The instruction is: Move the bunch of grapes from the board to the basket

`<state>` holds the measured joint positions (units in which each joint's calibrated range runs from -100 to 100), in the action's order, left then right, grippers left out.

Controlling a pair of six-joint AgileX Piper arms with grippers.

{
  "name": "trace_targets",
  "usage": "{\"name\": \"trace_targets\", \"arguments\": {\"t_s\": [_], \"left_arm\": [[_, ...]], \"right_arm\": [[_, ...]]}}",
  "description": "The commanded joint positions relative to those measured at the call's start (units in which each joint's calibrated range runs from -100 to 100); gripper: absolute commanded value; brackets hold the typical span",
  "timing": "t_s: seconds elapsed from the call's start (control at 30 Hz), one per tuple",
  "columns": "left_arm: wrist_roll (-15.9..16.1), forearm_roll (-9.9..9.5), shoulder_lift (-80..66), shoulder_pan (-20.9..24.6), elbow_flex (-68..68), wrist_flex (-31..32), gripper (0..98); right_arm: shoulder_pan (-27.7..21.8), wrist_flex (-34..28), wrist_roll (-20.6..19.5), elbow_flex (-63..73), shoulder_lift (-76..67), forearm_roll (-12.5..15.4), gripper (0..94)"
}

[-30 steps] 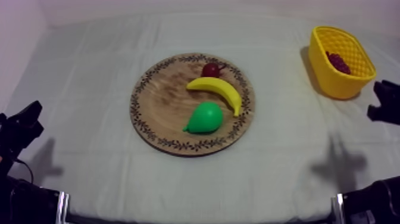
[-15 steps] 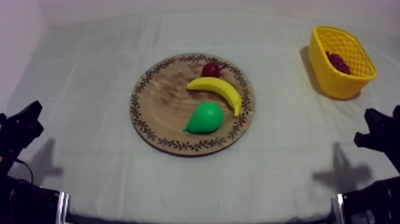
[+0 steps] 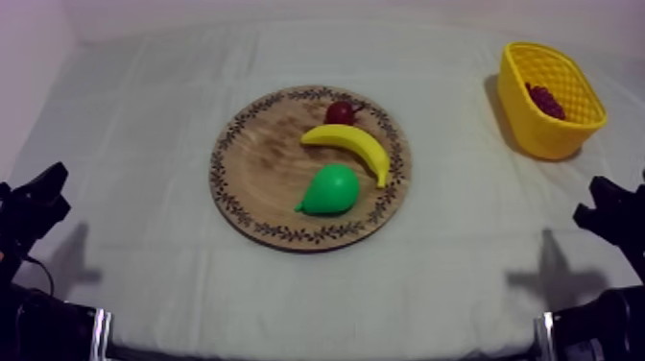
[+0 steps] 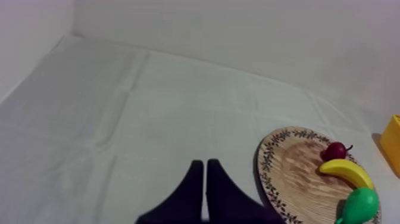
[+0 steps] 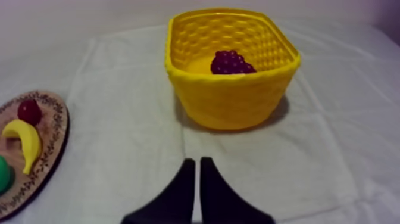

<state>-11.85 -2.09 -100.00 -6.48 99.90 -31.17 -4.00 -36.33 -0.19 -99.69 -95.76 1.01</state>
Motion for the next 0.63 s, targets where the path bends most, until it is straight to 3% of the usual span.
{"name": "trace_targets", "arguments": {"t_s": [0.0, 0.23, 0.6], "left_arm": [[0.01, -0.04, 0.00, 0.00, -0.02, 0.05, 0.1], [0.01, -0.04, 0.00, 0.00, -0.02, 0.05, 0.1], [0.01, -0.04, 0.00, 0.00, -0.02, 0.05, 0.1]], "right_arm": [[-0.04, -0.05, 3.41, -0.08, 0.00, -0.01, 0.3], [-0.06, -0.04, 10.45, -0.08, 0.00, -0.01, 0.3], [-0.06, -0.04, 11.30, -0.08, 0.00, -0.01, 0.3]]}}
